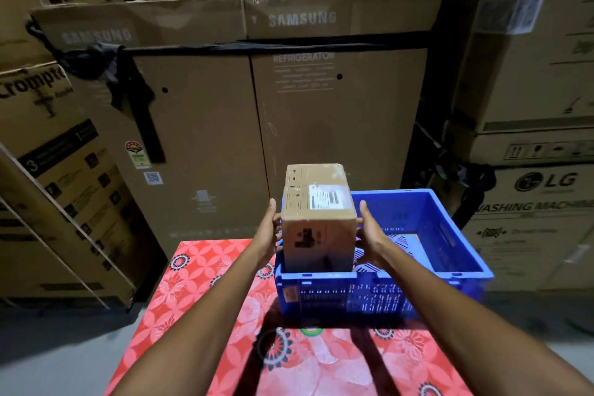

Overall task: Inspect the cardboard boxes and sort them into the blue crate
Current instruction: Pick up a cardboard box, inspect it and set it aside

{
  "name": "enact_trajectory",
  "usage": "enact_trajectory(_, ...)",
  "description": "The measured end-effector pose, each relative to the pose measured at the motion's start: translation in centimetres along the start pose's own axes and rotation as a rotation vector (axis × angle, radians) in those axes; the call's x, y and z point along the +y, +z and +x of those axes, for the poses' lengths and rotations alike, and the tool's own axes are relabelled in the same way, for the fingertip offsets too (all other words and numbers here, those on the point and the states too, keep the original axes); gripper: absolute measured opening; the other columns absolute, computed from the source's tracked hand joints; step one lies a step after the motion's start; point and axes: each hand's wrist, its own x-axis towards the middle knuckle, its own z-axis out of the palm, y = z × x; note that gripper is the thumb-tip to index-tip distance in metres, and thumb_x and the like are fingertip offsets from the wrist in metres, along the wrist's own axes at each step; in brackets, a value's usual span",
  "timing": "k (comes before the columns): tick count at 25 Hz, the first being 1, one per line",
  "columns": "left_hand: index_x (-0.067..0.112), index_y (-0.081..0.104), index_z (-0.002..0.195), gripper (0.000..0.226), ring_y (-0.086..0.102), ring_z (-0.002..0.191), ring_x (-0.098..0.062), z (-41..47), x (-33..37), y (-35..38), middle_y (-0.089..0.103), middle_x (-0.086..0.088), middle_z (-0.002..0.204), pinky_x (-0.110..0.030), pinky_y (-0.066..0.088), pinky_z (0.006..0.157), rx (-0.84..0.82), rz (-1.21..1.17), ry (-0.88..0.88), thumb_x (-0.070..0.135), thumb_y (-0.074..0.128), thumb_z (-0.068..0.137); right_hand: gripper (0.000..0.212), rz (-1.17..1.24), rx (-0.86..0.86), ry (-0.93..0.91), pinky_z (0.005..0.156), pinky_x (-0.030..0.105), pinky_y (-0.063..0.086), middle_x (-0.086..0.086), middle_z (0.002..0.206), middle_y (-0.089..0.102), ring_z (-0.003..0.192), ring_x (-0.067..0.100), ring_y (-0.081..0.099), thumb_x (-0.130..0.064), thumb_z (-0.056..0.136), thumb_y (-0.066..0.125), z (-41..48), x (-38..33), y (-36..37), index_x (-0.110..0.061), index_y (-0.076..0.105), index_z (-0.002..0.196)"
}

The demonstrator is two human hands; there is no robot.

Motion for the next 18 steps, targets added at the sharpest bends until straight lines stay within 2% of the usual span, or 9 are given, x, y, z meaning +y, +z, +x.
enact_trajectory(2,0.014,0.066,0.109,0.079,0.055,0.059,-0.006,-0.5,-0.5,-0.2,0.059,0.011,0.062,-0.024,0.043,0.058,0.028,0.013,-0.016,0.081,0.028,0.09,0.078,-0.074,-0.01,0.033,0.087,0.058,0.044,0.01,0.106,0.068,0.104,0.033,0.06,-0.078,0.097,0.017,-0.1,0.7,0.0,-0.017,0.065,0.107)
enact_trajectory(3,0.015,0.063,0.109,0.074,0.055,0.056,-0.004,-0.8,-0.5,-0.3,0.06,0.011,0.061,-0.024,0.043,0.056,0.037,0.008,0.001,0.076,0.025,0.094,0.076,-0.095,-0.002,0.019,0.092,0.058,0.042,0.01,0.111,0.066,0.108,0.033,0.058,-0.076,0.098,0.018,0.2,0.6,0.1,-0.018,0.064,0.117)
enact_trajectory(5,0.021,0.064,0.119,0.068,0.064,0.083,-0.007,-0.9,-0.3,-0.1,0.071,0.007,0.09,-0.032,0.049,0.075,0.06,0.048,0.031,0.07,0.021,0.1,0.065,-0.172,0.019,-0.045,0.093,0.051,0.045,0.008,0.111,0.067,0.105,0.028,0.061,-0.067,0.103,0.025,0.6,0.0,0.6,-0.018,0.061,0.126)
enact_trajectory(7,0.028,0.06,0.134,0.062,0.062,0.113,-0.014,-1.4,0.2,0.3,0.068,0.004,0.123,-0.041,0.047,0.1,0.067,0.127,0.087,0.067,0.025,0.102,0.056,-0.265,0.026,-0.124,0.092,0.051,0.053,0.009,0.119,0.068,0.102,0.028,0.065,-0.064,0.101,0.042,1.2,-0.1,1.3,-0.017,0.059,0.126)
enact_trajectory(9,0.029,0.047,0.148,0.062,0.056,0.128,-0.017,-1.8,-0.1,0.7,0.059,0.006,0.141,-0.047,0.041,0.113,0.04,0.212,0.149,0.066,0.041,0.099,0.066,-0.293,0.022,-0.147,0.095,0.053,0.054,0.011,0.132,0.064,0.111,0.031,0.066,-0.067,0.095,0.052,1.8,0.6,1.7,-0.015,0.051,0.136)
enact_trajectory(11,0.028,0.035,0.154,0.063,0.051,0.133,-0.017,-2.2,-0.8,1.1,0.054,0.006,0.145,-0.042,0.039,0.114,0.046,0.332,0.251,0.052,0.055,0.1,0.075,-0.391,0.05,-0.244,0.103,0.051,0.05,0.012,0.141,0.059,0.121,0.031,0.062,-0.068,0.093,0.055,1.4,0.9,2.2,-0.015,0.044,0.145)
enact_trajectory(14,0.022,0.023,0.161,0.064,0.024,0.153,-0.027,-2.9,-0.5,1.9,0.028,-0.009,0.165,-0.047,0.026,0.121,0.204,0.785,0.424,0.039,0.049,0.105,0.057,-0.74,0.302,-0.531,0.112,0.044,0.037,0.015,0.161,0.036,0.144,0.034,0.039,-0.032,0.105,0.053,-0.3,0.8,3.1,-0.01,0.036,0.155)
enact_trajectory(16,0.02,0.021,0.161,0.062,0.006,0.157,-0.028,-3.2,-0.1,2.6,0.011,-0.008,0.17,-0.054,0.014,0.125,0.292,1.041,0.453,0.037,0.043,0.107,0.051,-0.891,0.298,-0.63,0.104,0.045,0.044,0.009,0.162,0.034,0.141,0.033,0.043,-0.03,0.104,0.053,-1.1,0.7,3.7,-0.011,0.045,0.15)
enact_trajectory(18,0.02,0.024,0.16,0.059,0.006,0.157,-0.027,-3.9,0.5,3.4,0.014,-0.006,0.17,-0.058,0.01,0.124,0.227,1.162,0.434,0.041,0.039,0.107,0.042,-0.923,0.242,-0.644,0.092,0.042,0.049,0.005,0.155,0.041,0.131,0.031,0.052,-0.031,0.102,0.055,-1.6,1.0,3.7,-0.01,0.057,0.138)
